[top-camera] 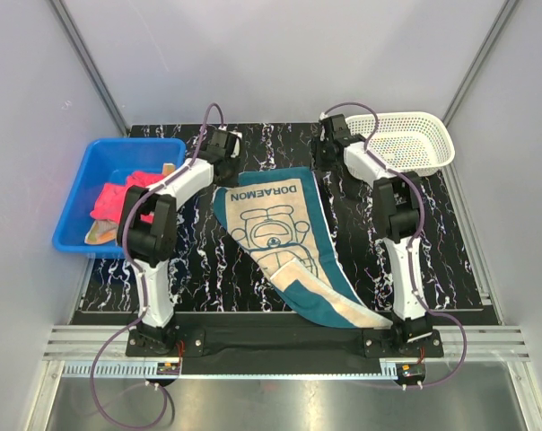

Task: Fold and stack the towels
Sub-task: Flatten out the crumpled towel

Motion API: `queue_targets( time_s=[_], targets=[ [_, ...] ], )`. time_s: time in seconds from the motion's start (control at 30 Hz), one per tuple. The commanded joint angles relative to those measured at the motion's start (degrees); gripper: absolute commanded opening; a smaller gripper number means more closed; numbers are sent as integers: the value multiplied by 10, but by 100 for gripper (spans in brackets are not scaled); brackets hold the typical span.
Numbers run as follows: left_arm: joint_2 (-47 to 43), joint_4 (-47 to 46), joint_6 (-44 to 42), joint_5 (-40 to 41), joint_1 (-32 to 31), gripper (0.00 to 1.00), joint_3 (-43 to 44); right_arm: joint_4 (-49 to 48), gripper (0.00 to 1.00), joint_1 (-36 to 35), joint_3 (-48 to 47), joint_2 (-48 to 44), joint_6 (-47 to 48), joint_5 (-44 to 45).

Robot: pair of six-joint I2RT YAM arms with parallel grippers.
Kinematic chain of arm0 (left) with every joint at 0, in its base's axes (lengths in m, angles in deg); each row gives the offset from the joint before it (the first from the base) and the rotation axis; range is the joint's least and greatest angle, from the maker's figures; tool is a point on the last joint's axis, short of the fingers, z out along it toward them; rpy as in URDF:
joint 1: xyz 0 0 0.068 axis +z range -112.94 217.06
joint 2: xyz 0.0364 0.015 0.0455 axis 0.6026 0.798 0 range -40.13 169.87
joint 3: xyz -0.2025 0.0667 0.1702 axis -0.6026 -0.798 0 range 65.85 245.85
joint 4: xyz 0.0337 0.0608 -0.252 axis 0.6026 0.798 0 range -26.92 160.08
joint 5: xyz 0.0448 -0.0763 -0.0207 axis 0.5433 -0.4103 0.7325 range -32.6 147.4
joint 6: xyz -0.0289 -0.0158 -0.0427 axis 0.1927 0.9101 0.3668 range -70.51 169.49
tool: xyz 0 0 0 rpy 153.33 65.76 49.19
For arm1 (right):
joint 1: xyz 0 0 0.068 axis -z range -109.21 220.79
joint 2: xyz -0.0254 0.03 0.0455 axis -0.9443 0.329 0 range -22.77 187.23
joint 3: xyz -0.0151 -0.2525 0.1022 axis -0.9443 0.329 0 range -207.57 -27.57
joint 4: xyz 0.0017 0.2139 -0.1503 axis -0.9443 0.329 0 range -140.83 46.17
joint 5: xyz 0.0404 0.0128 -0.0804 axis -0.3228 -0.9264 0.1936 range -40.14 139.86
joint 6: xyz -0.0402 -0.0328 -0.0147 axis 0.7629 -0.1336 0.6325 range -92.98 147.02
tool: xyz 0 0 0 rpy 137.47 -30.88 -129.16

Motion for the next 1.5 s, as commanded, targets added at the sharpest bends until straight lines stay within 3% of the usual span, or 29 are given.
queue_targets(
  time_s=[0.0, 0.2, 0.8, 0.93, 1.07, 1.1, 1.27, 1.47],
  targets=[
    [16, -3, 0, -16, -1, 0, 37, -14, 50, -7, -50, 20, 60, -28],
    [35, -5, -3, -12, 2, 0, 45, 27, 50, -7, -121, 86, 76, -10],
    [32, -22, 11, -19, 11, 0, 38, 53, 40, -42, -131, 127, 106, 49],
    [32, -22, 14, -22, 10, 0, 37, 62, 31, -47, -146, 141, 109, 43],
    [31, -22, 15, -23, 11, 0, 41, 57, 9, -47, -148, 135, 114, 46],
    [28, -21, 16, -24, 10, 0, 42, 57, 0, -47, -150, 130, 114, 50],
    [4, 8, 14, -25, 10, 0, 59, 66, 0, -47, -148, 67, 110, 81],
    [-118, 47, -6, -36, 9, 0, 82, 91, 0, -48, -111, -119, 102, 124]
  ],
)
